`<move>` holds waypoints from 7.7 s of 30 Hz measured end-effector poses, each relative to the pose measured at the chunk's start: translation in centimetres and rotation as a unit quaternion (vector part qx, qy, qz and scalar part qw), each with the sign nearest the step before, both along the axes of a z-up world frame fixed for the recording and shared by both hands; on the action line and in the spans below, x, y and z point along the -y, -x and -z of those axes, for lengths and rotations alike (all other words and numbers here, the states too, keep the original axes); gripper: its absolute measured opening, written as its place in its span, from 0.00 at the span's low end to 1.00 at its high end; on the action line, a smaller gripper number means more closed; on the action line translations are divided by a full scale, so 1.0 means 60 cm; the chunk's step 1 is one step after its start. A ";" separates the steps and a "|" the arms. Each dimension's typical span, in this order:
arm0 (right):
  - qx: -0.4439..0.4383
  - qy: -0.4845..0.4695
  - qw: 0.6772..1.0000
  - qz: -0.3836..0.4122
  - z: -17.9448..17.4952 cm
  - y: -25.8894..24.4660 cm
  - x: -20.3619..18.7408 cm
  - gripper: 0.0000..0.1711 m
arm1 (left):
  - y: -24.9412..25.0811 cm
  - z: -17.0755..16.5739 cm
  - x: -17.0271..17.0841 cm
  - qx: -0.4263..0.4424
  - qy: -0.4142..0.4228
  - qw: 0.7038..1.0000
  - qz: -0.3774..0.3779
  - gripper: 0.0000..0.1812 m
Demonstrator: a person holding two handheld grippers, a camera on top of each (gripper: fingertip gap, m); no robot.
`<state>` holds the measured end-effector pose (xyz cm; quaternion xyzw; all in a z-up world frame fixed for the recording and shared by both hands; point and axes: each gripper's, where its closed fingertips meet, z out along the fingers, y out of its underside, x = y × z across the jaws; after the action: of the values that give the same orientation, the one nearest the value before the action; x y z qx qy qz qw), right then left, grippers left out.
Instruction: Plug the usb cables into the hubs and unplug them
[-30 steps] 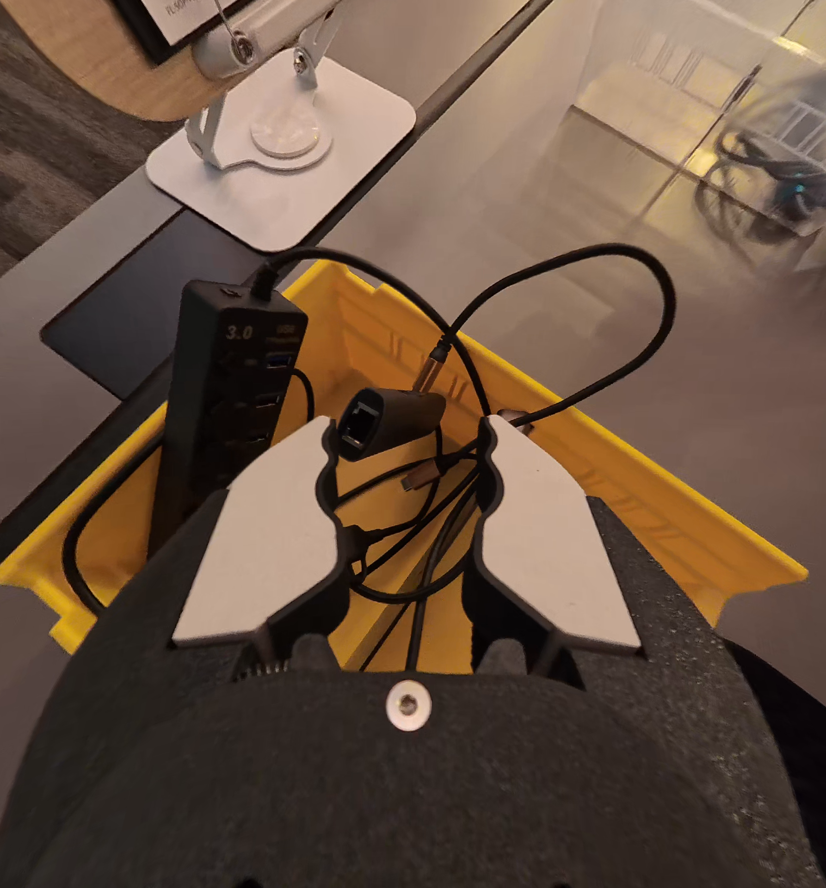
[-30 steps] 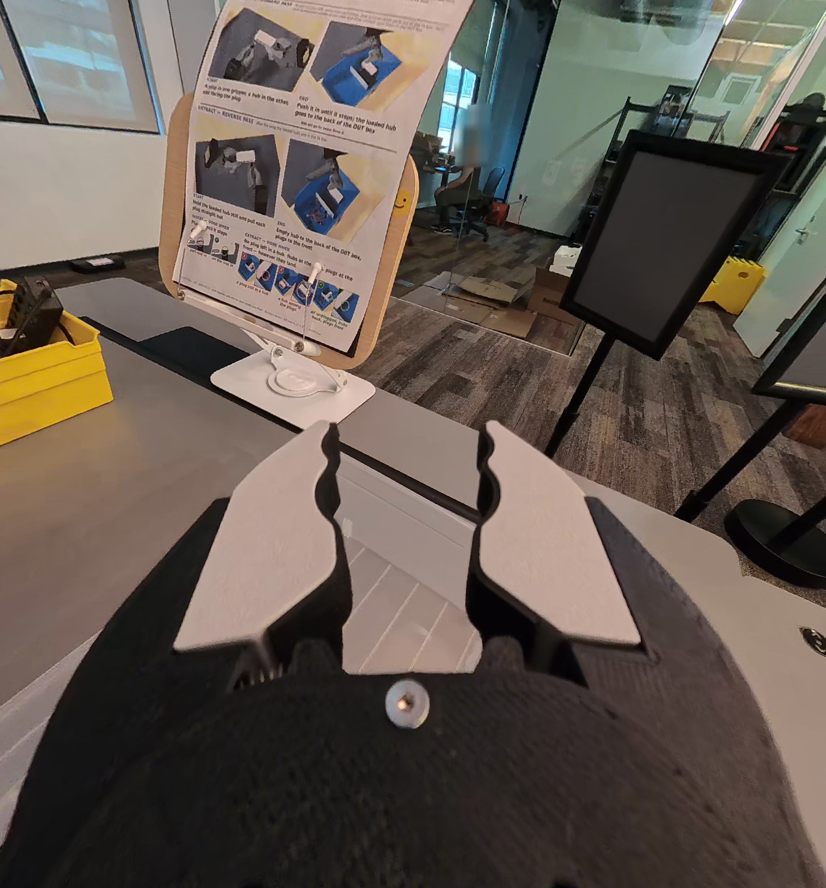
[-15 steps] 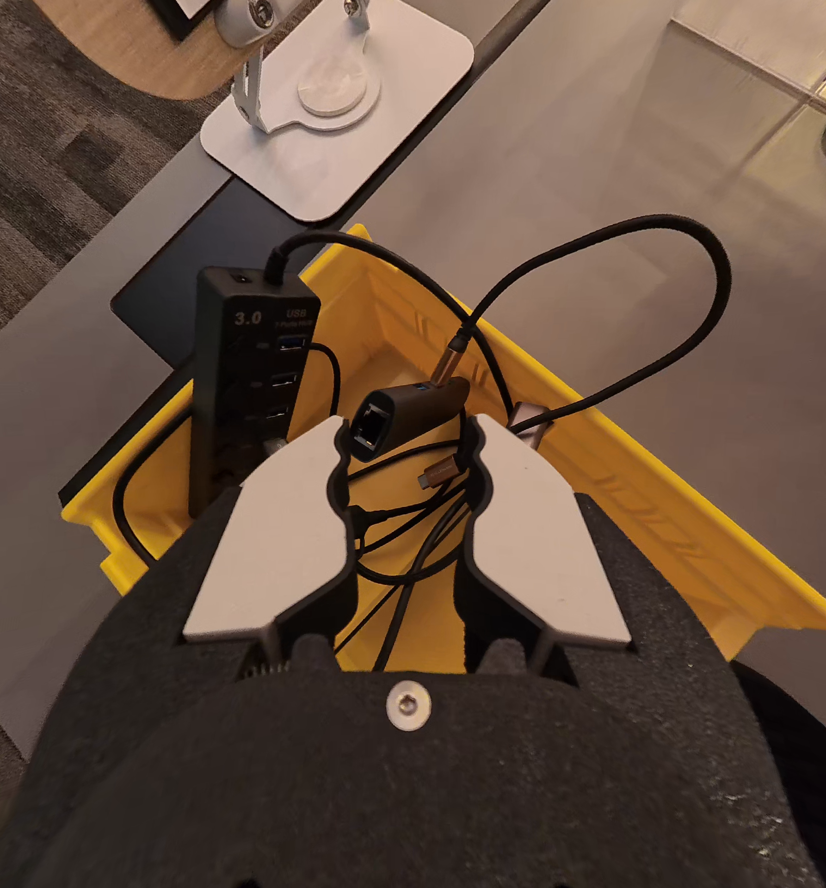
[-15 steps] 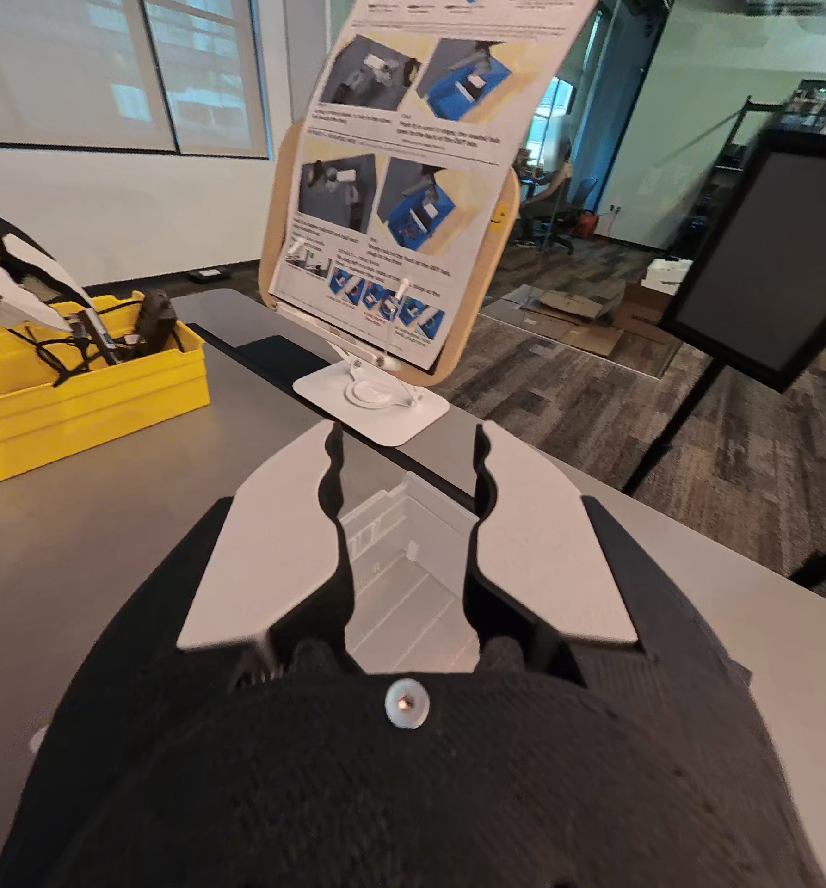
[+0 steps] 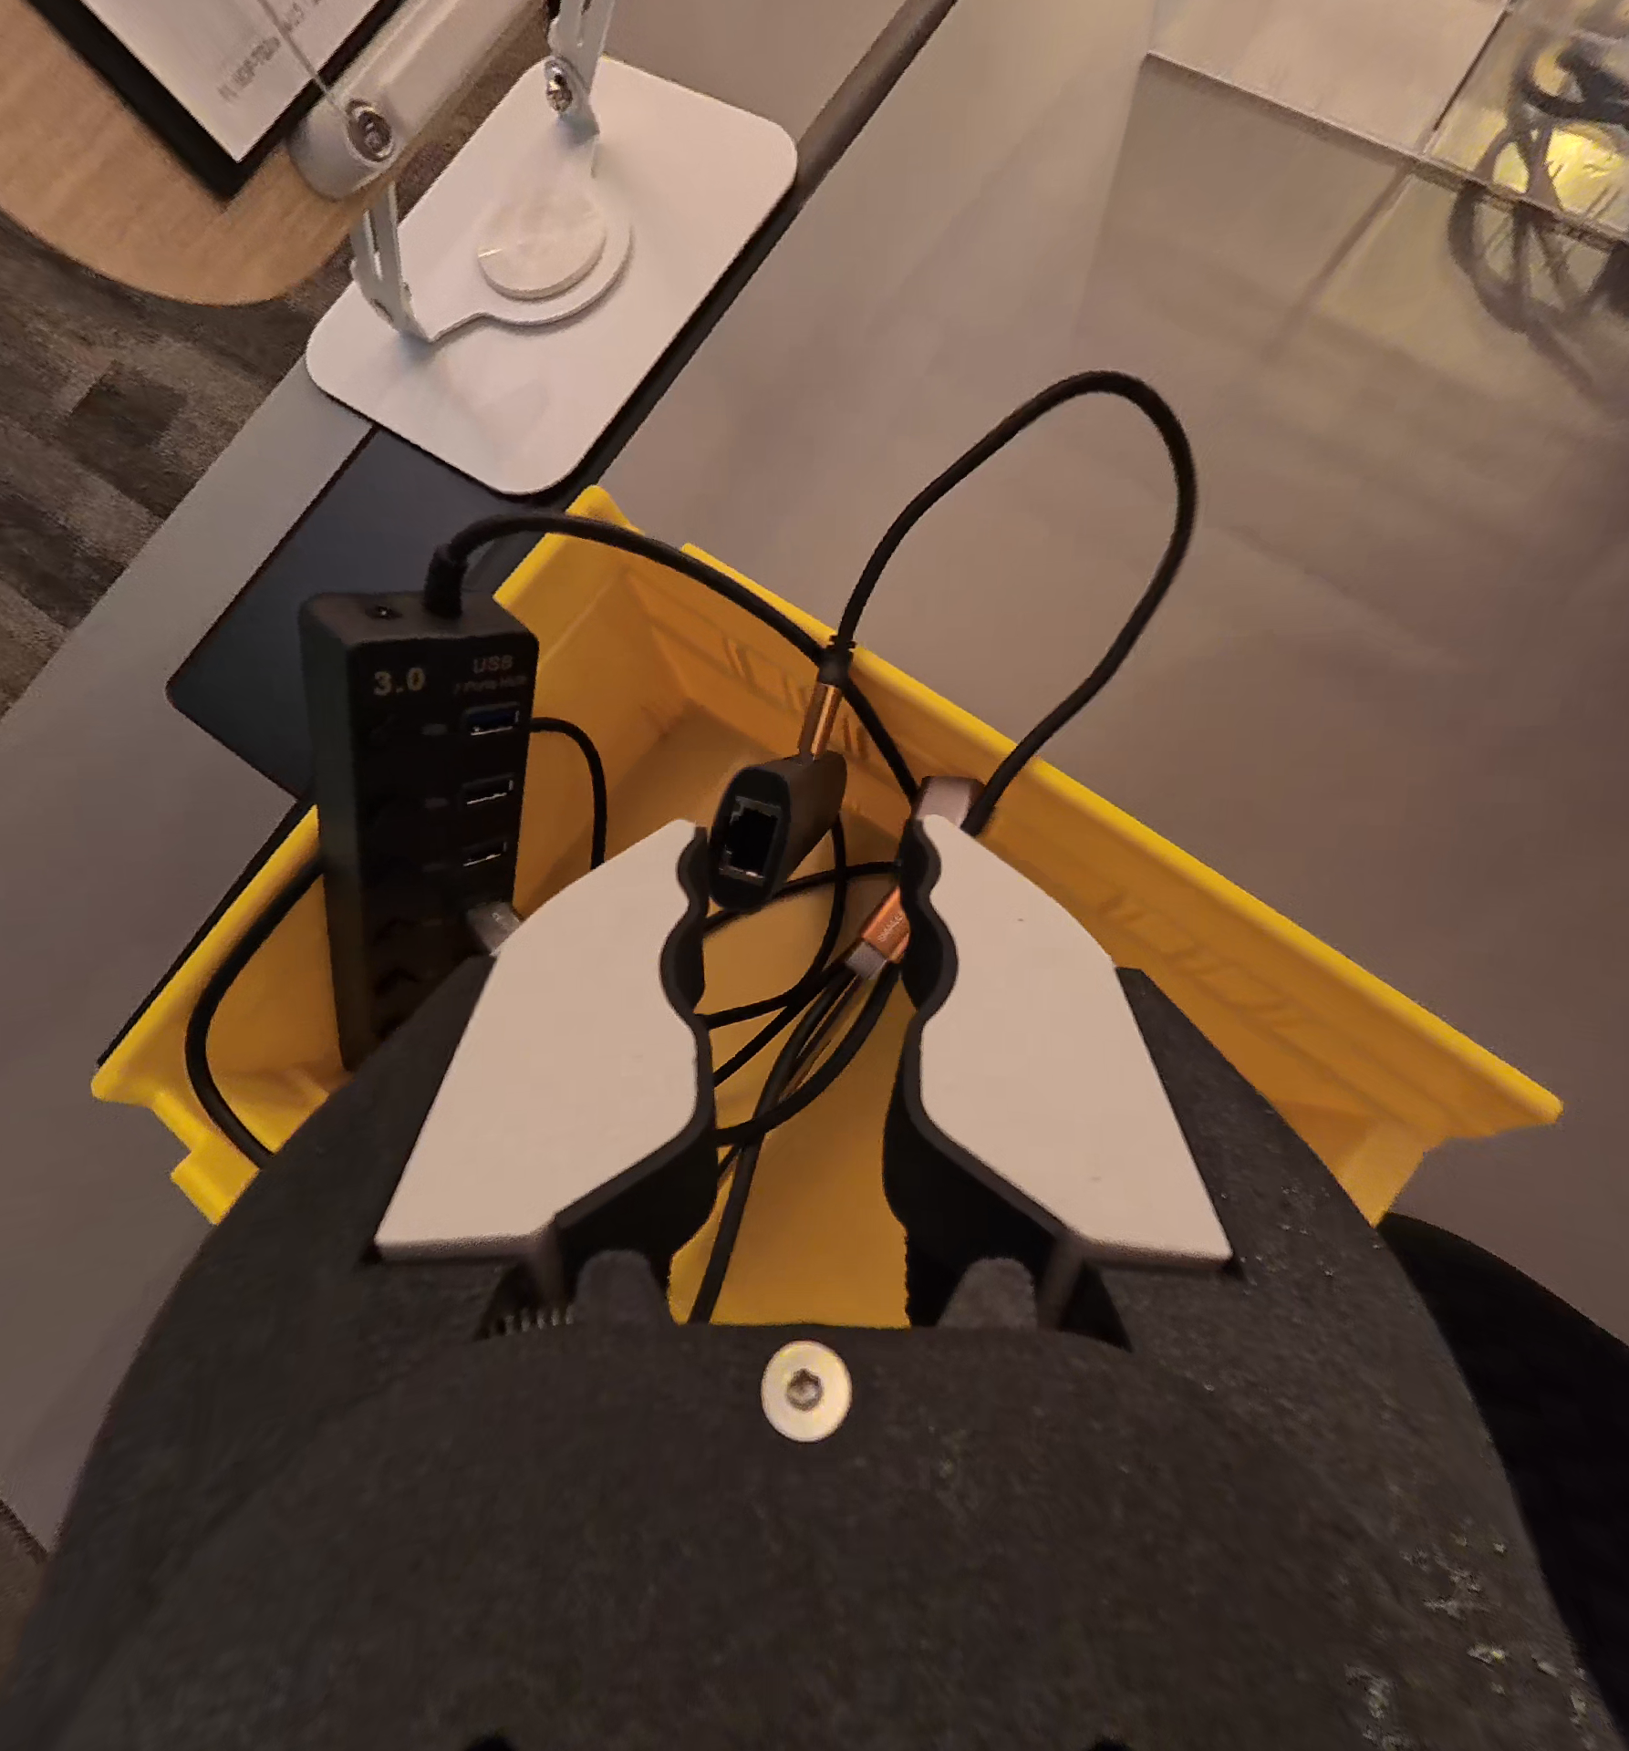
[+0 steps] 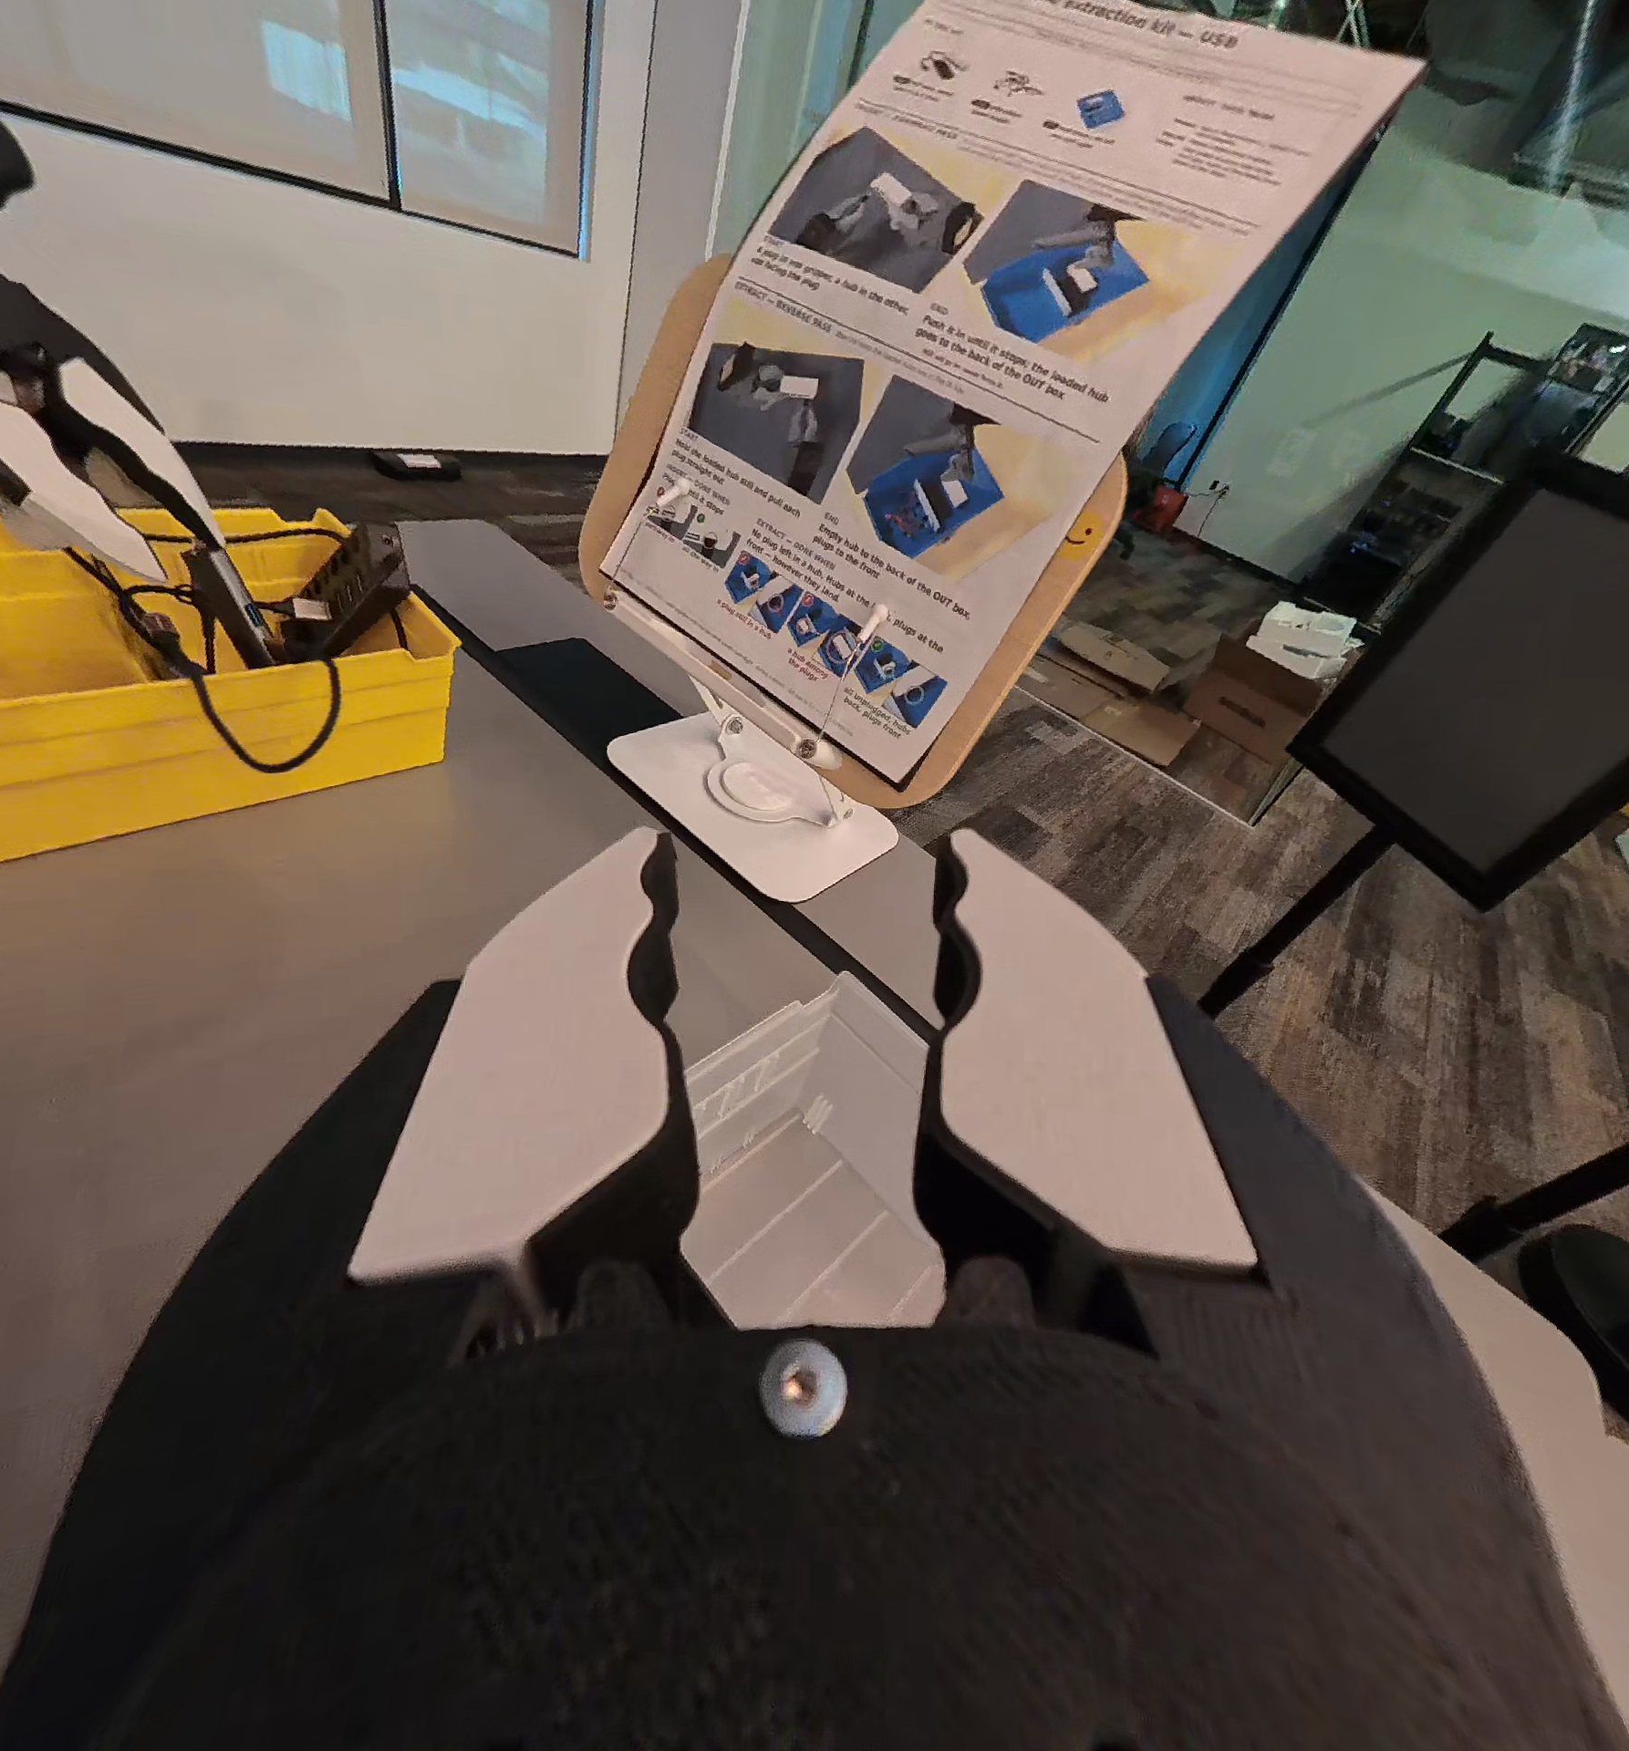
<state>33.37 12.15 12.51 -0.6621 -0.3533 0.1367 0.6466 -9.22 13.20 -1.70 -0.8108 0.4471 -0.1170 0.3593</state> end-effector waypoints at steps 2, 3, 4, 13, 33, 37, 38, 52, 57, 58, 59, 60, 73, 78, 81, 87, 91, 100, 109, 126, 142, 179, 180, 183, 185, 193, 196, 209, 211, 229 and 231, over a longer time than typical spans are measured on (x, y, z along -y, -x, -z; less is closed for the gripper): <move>0.014 -0.003 1.000 0.002 0.002 0.005 0.004 0.31 | -0.003 0.001 0.002 -0.008 0.000 1.000 0.008 0.21; 0.020 -0.006 1.000 0.004 0.003 0.006 0.004 0.31 | -0.004 0.002 0.003 -0.011 0.003 1.000 0.012 0.21; 0.025 -0.007 1.000 0.005 0.005 0.007 0.004 0.31 | -0.004 0.002 0.002 -0.013 0.006 1.000 0.012 0.21; 0.035 -0.003 0.999 0.008 0.010 -0.001 0.012 0.30 | -0.008 0.028 0.004 -0.057 0.030 0.998 0.023 0.19; 0.026 0.017 0.999 0.017 0.029 -0.040 -0.016 0.28 | -0.015 0.083 -0.021 -0.103 0.020 0.994 0.011 0.09; 0.026 0.017 0.999 0.015 0.029 -0.036 -0.019 0.28 | -0.019 0.071 -0.020 -0.099 0.016 0.995 0.013 0.09; 0.027 0.016 0.999 0.014 0.030 -0.033 -0.019 0.28 | -0.019 0.067 -0.019 -0.099 0.015 0.995 0.011 0.09; 0.037 0.020 0.999 0.017 0.038 -0.027 -0.027 0.27 | 0.016 -0.063 0.003 -0.109 -0.083 0.990 -0.030 0.09; 0.042 0.015 0.999 0.013 0.037 -0.017 -0.026 0.27 | 0.017 -0.151 0.021 -0.111 -0.163 0.979 -0.052 0.09; 0.045 0.016 0.999 0.012 0.038 -0.014 -0.026 0.27 | 0.013 -0.166 0.027 -0.105 -0.173 0.978 -0.052 0.09; 0.049 0.016 0.999 0.012 0.039 -0.011 -0.025 0.27 | 0.007 -0.181 0.033 -0.101 -0.184 0.977 -0.050 0.09; 0.054 0.014 0.998 0.012 0.040 -0.009 -0.025 0.27 | 0.001 -0.196 0.037 -0.098 -0.196 0.975 -0.049 0.09; 0.024 -0.003 1.000 0.016 0.014 -0.012 -0.018 0.26 | -0.218 -0.381 0.103 -0.020 -0.383 0.922 0.048 0.09; -0.028 -0.014 0.999 -0.004 -0.011 -0.014 -0.007 0.26 | -0.330 -0.346 0.096 -0.015 -0.431 0.897 0.092 0.09; -0.047 -0.016 0.999 -0.013 -0.021 -0.015 0.000 0.26 | -0.381 -0.311 0.083 -0.013 -0.446 0.889 0.102 0.09; -0.060 -0.017 0.998 -0.027 -0.031 -0.007 0.010 0.26 | -0.431 -0.253 0.062 -0.047 -0.484 0.865 0.123 0.09; -0.053 -0.022 0.998 -0.041 -0.035 0.013 0.018 0.26 | -0.437 -0.215 0.058 -0.047 -0.478 0.864 0.155 0.09; -0.025 -0.024 0.997 -0.075 -0.038 0.085 0.043 0.26 | -0.435 -0.211 0.080 0.025 -0.486 0.846 0.218 0.09; -0.073 0.024 0.993 -0.088 -0.054 0.148 0.086 0.25 | -0.450 -0.182 0.059 -0.066 -0.523 0.821 0.219 0.09; -0.020 0.199 0.972 -0.126 0.080 0.235 0.050 0.10 | -0.463 -0.161 0.052 -0.143 -0.541 0.800 0.218 0.09; 0.025 0.137 0.989 -0.054 0.080 0.243 0.038 0.09 | -0.468 -0.154 0.031 -0.127 -0.566 0.793 0.187 0.11; 0.100 0.150 0.984 -0.009 0.114 0.212 0.017 0.10 | -0.486 -0.127 -0.001 -0.184 -0.576 0.783 0.148 0.10; 0.100 0.159 0.982 -0.009 0.116 0.208 0.017 0.10 | -0.489 -0.124 -0.002 -0.183 -0.572 0.786 0.146 0.10; 0.089 0.162 0.983 -0.006 0.113 0.202 0.014 0.10 | -0.494 -0.126 -0.005 -0.169 -0.565 0.797 0.130 0.10; 0.089 0.154 0.984 -0.003 0.108 0.202 0.014 0.10 | -0.494 -0.132 -0.005 -0.170 -0.574 0.791 0.123 0.10; 0.103 0.156 0.982 0.000 0.108 0.196 0.019 0.10 | -0.495 -0.131 -0.008 -0.164 -0.571 0.796 0.118 0.10; 0.112 0.156 0.981 -0.004 0.109 0.200 0.025 0.10 | -0.487 -0.130 -0.011 -0.169 -0.575 0.791 0.120 0.09; 0.101 0.183 0.977 -0.037 0.118 0.199 0.027 0.10 | -0.506 -0.120 0.013 -0.131 -0.577 0.789 0.167 0.09; 0.107 0.191 0.975 -0.042 0.126 0.197 0.025 0.10 | -0.507 -0.112 0.011 -0.130 -0.551 0.807 0.169 0.09; 0.092 0.212 0.972 -0.053 0.119 0.179 0.030 0.10 | -0.522 -0.119 0.013 -0.129 -0.552 0.810 0.150 0.09; 0.092 0.217 0.970 -0.054 0.120 0.176 0.031 0.10 | -0.524 -0.118 0.014 -0.129 -0.554 0.808 0.152 0.10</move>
<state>22.78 10.27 5.30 -0.7762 -0.4087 0.1830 0.4439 22.19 12.36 5.39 -0.4033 0.5956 0.2034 0.6642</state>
